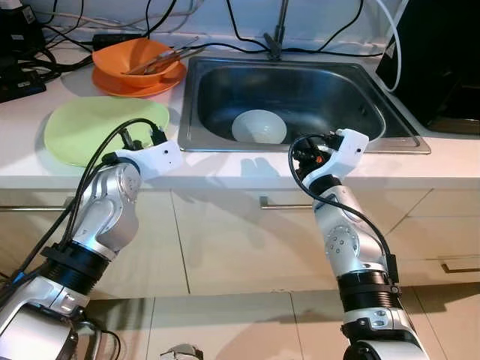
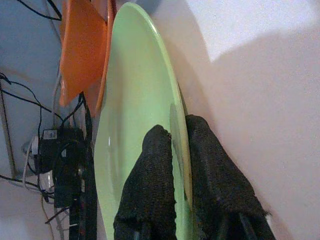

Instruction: Kitchen organization

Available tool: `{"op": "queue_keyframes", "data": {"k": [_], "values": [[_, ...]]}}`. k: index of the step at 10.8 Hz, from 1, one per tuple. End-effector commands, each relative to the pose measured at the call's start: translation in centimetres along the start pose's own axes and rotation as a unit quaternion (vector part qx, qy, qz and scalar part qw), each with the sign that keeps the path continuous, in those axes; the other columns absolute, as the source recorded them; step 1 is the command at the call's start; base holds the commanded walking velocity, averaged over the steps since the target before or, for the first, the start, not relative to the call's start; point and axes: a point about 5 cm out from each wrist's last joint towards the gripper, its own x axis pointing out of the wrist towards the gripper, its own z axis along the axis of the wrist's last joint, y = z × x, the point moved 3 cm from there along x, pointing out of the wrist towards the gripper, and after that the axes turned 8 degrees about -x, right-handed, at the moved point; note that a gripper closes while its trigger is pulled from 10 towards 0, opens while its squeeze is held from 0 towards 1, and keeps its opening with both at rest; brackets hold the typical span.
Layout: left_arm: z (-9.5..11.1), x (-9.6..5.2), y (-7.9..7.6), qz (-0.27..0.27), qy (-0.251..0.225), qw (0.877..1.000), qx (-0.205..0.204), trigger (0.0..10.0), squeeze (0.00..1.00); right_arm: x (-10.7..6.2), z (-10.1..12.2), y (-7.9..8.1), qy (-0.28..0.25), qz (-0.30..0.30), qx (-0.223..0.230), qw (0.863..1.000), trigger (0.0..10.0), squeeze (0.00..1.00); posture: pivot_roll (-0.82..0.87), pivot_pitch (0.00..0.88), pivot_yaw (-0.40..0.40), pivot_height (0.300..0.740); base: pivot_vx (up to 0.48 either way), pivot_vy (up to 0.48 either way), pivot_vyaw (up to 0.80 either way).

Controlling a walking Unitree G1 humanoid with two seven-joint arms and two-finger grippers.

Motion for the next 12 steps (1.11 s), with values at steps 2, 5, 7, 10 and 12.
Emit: {"op": "queue_keyframes", "data": {"k": [2,5,7,10,12], "values": [[-1.0,0.3,-2.5,-0.051,0.019,0.999,-0.004,0.0,0.00,-0.1,0.5,-0.3,-0.007,-0.005,0.005,1.000,10.0,0.00,0.11,0.039,-0.055,0.740,0.000,0.000,0.00],[-1.1,0.0,-1.9,-0.033,0.018,0.999,-0.011,0.0,0.00,0.1,0.6,-0.3,-0.007,-0.005,0.006,1.000,10.0,0.00,0.11,0.036,-0.061,0.740,0.000,0.000,0.00],[-1.0,-0.6,-1.5,-0.026,0.017,0.999,-0.015,0.0,0.00,0.2,0.7,-0.2,-0.005,-0.002,0.007,1.000,10.0,0.00,0.13,0.035,-0.073,0.740,0.000,0.000,0.00],[-0.4,-3.0,-1.7,-0.035,0.003,0.999,-0.028,9.9,0.00,0.7,0.7,0.1,-0.001,0.010,0.005,1.000,10.0,0.00,0.16,0.036,-0.098,0.740,0.000,0.000,0.00],[-0.3,-3.5,-0.8,-0.008,0.001,1.000,-0.026,10.0,0.00,1.0,0.7,0.2,0.003,0.016,0.003,1.000,10.0,0.00,0.17,0.031,-0.114,0.740,0.000,0.000,0.00]]}}
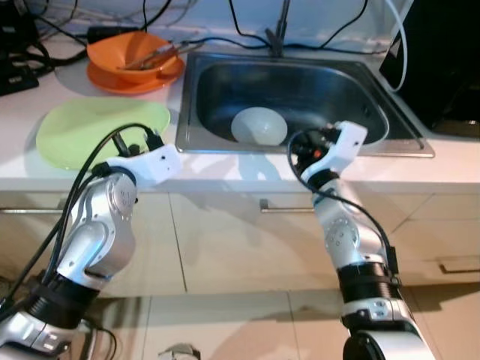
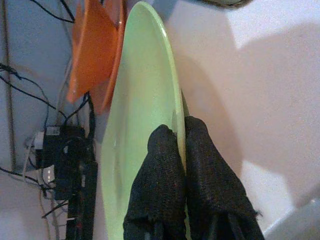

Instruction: Kitchen organization

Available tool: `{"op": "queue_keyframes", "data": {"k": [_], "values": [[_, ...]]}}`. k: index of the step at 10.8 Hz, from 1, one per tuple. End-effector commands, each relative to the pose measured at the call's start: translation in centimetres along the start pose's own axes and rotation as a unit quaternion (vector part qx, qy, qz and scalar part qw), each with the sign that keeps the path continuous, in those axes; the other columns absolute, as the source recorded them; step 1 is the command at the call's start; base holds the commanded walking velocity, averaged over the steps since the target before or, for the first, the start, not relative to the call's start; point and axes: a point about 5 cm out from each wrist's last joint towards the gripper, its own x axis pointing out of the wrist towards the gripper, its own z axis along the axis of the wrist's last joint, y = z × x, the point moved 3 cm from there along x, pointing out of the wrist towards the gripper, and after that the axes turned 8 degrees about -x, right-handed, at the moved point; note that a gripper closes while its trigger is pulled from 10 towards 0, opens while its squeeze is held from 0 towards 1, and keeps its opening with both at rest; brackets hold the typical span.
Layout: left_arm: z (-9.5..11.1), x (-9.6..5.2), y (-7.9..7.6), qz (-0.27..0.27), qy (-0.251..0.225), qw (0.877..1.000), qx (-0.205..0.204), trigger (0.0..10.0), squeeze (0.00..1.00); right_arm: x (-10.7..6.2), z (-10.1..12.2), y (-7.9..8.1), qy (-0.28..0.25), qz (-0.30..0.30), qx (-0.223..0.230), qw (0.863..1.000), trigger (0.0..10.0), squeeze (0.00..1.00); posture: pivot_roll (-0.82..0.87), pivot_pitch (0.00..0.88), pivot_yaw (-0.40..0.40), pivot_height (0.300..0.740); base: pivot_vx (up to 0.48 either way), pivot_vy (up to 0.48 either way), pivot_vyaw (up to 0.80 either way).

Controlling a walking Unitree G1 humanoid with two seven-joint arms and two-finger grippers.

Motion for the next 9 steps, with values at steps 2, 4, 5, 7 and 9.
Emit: {"op": "queue_keyframes", "data": {"k": [2,4,5,7,9], "values": [[1.3,-0.4,3.5,0.084,-0.027,0.996,0.011,10.0,0.00,0.6,0.7,0.1,-0.006,0.007,0.004,1.000,10.0,0.00,0.18,0.024,-0.118,0.740,0.000,0.000,0.00],[3.6,-1.1,5.9,0.166,-0.086,0.982,0.028,10.0,0.00,0.7,0.6,0.1,-0.006,0.009,0.003,1.000,10.0,0.00,0.18,0.019,-0.119,0.740,0.000,0.000,0.00],[5.6,-1.5,6.5,0.196,-0.136,0.971,0.028,10.0,0.00,0.7,0.5,0.3,-0.006,0.010,0.003,1.000,10.0,0.00,0.18,0.018,-0.115,0.740,0.000,0.000,0.00],[8.5,-2.2,6.1,0.206,-0.214,0.954,0.029,10.0,0.00,0.8,0.7,0.4,-0.009,0.010,0.004,1.000,10.0,0.00,0.17,0.019,-0.107,0.740,0.000,0.000,0.00],[11.1,-1.6,3.0,0.155,-0.280,0.947,0.029,10.0,0.00,0.9,1.2,0.5,-0.019,0.009,0.018,1.000,10.0,1.00,0.15,0.013,-0.094,0.740,0.000,0.000,0.00]]}}
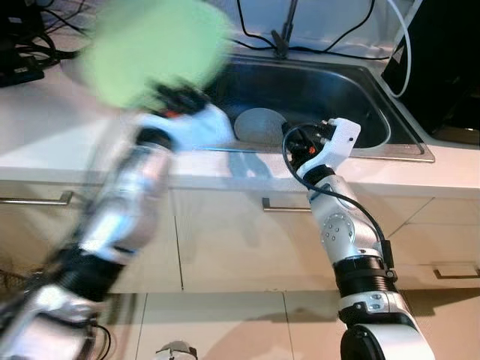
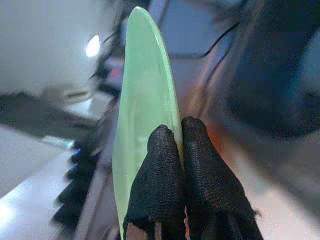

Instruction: Kitchen organization

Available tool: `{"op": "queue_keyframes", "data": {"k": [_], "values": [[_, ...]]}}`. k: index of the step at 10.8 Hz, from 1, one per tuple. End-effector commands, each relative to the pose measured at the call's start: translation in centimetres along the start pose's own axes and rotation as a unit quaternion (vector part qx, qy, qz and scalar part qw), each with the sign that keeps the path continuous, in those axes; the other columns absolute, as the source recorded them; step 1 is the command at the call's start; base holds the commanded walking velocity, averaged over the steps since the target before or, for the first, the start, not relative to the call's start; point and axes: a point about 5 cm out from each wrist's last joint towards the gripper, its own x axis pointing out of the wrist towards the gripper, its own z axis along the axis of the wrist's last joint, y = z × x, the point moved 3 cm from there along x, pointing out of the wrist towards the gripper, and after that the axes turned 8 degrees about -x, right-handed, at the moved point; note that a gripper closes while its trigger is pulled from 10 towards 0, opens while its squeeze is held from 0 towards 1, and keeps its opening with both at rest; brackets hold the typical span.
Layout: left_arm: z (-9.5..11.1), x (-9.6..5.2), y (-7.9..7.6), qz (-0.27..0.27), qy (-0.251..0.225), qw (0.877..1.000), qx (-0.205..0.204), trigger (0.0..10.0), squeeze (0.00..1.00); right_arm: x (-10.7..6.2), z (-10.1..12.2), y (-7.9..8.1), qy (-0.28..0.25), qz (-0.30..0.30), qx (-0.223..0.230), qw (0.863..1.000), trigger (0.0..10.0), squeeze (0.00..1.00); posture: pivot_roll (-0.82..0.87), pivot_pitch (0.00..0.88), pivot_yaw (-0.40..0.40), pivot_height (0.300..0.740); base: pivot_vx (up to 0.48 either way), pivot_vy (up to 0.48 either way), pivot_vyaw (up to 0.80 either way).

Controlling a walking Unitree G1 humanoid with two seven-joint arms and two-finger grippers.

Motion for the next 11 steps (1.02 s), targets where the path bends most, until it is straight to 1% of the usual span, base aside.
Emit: {"op": "queue_keyframes", "data": {"k": [1,2,3,4,5,6,7,8,10,11], "values": [[1.9,0.5,0.3,0.014,-0.043,0.999,0.000,10.0,0.00,0.4,1.6,0.1,-0.022,0.000,0.013,1.000,10.0,1.00,0.13,0.008,-0.082,0.740,0.000,0.000,0.00],[2.8,1.0,-0.8,0.000,-0.068,0.998,-0.012,10.0,0.00,0.9,3.7,0.6,-0.049,0.003,0.070,0.996,10.0,1.00,0.11,0.003,-0.068,0.740,0.000,0.000,0.00],[3.0,1.2,-1.2,-0.005,-0.076,0.997,-0.010,10.0,0.00,1.1,4.5,0.8,-0.056,0.007,0.086,0.995,10.0,1.00,0.11,0.003,-0.065,0.740,0.000,0.000,0.00],[3.3,1.4,-1.7,-0.013,-0.087,0.996,-0.010,10.0,0.00,1.1,5.4,1.0,-0.067,0.012,0.125,0.990,10.0,1.00,0.10,0.000,-0.061,0.740,0.000,0.000,0.00],[3.5,1.6,-2.0,-0.016,-0.095,0.995,-0.013,10.0,0.00,1.1,5.8,1.1,-0.071,0.012,0.154,0.985,10.0,1.00,0.10,0.000,-0.060,0.740,0.000,0.000,0.00],[3.6,1.7,-2.4,-0.022,-0.097,0.995,-0.012,10.0,0.00,1.1,5.7,1.1,-0.066,0.013,0.179,0.982,10.0,0.53,0.10,0.000,-0.059,0.740,0.000,0.000,0.00],[3.6,1.6,-2.6,-0.028,-0.103,0.994,-0.012,10.0,0.00,1.0,5.7,1.1,-0.062,0.014,0.196,0.979,10.0,0.00,0.10,0.000,-0.058,0.740,0.000,0.000,0.00],[3.9,1.5,-3.5,-0.053,-0.118,0.992,-0.010,10.0,0.00,1.0,5.8,1.4,-0.061,0.026,0.208,0.976,10.0,0.00,0.10,0.000,-0.059,0.740,0.000,0.000,0.00],[4.7,1.3,-4.2,-0.070,-0.139,0.988,-0.012,10.0,0.00,1.1,5.9,2.1,-0.055,0.041,0.216,0.974,10.0,0.00,0.11,0.000,-0.062,0.740,0.000,0.000,0.00],[5.0,1.2,-4.5,-0.078,-0.145,0.986,-0.014,10.0,0.00,1.0,5.8,2.1,-0.050,0.042,0.220,0.973,10.0,0.00,0.11,0.000,-0.064,0.740,0.000,0.000,0.00]]}}
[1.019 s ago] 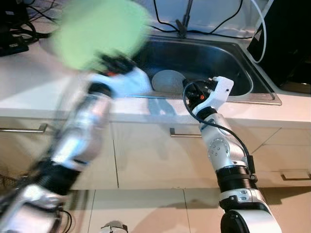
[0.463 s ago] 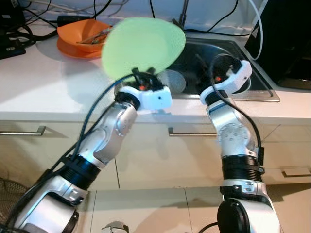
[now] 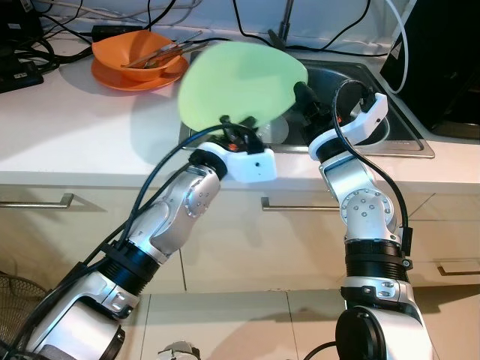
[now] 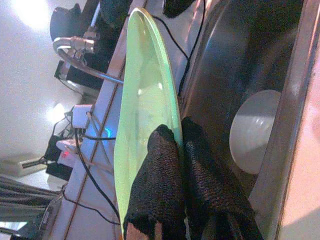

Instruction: Kitchen organization

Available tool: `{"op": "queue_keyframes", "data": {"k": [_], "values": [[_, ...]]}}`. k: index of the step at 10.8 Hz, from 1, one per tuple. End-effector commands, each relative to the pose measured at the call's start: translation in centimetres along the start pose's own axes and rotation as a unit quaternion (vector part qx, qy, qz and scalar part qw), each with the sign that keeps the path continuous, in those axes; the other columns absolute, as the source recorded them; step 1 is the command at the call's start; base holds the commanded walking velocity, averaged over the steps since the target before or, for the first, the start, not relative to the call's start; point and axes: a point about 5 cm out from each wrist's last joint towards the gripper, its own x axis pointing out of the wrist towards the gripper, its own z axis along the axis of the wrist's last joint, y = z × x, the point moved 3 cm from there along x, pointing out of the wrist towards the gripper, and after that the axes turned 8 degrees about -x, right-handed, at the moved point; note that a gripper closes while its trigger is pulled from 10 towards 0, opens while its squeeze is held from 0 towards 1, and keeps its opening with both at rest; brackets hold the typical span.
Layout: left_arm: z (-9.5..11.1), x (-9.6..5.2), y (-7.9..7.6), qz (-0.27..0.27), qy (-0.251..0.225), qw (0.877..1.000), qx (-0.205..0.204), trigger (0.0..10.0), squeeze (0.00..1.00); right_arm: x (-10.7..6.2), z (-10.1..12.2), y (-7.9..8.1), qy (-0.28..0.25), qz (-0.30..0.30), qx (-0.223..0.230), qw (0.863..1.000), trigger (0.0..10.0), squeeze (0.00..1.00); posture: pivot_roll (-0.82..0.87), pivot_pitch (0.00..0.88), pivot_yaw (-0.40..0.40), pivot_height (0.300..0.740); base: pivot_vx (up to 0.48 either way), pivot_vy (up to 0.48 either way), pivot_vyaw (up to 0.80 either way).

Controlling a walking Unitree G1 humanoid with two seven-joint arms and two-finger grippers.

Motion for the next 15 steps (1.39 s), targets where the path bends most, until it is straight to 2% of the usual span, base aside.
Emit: {"op": "queue_keyframes", "data": {"k": [1,7,8,9,15], "values": [[1.3,0.3,0.5,0.004,-0.027,1.000,0.004,10.0,0.00,0.4,0.3,1.4,-0.005,0.019,0.008,1.000,10.0,0.00,0.11,0.000,-0.066,0.740,0.000,0.000,0.00],[2.3,0.2,0.1,-0.005,-0.054,0.998,-0.008,10.0,0.00,0.5,-0.3,0.9,0.011,0.011,0.010,1.000,10.0,0.00,0.12,0.000,-0.075,0.740,0.000,0.000,0.00],[2.2,0.2,0.0,-0.006,-0.054,0.999,-0.008,10.0,0.00,0.5,-0.3,0.9,0.011,0.009,0.012,1.000,3.6,0.00,0.12,0.000,-0.075,0.740,0.000,0.000,0.00],[2.2,0.1,0.1,-0.006,-0.054,0.998,-0.008,10.0,0.00,0.4,-0.3,0.8,0.009,0.006,0.014,1.000,0.0,0.00,0.12,0.000,-0.075,0.740,0.000,0.000,0.00],[2.3,0.2,0.5,0.002,-0.062,0.998,-0.002,10.0,0.00,0.6,-0.5,0.7,0.016,0.004,0.020,1.000,0.0,0.00,0.12,0.016,-0.078,0.740,0.000,0.000,0.00]]}}
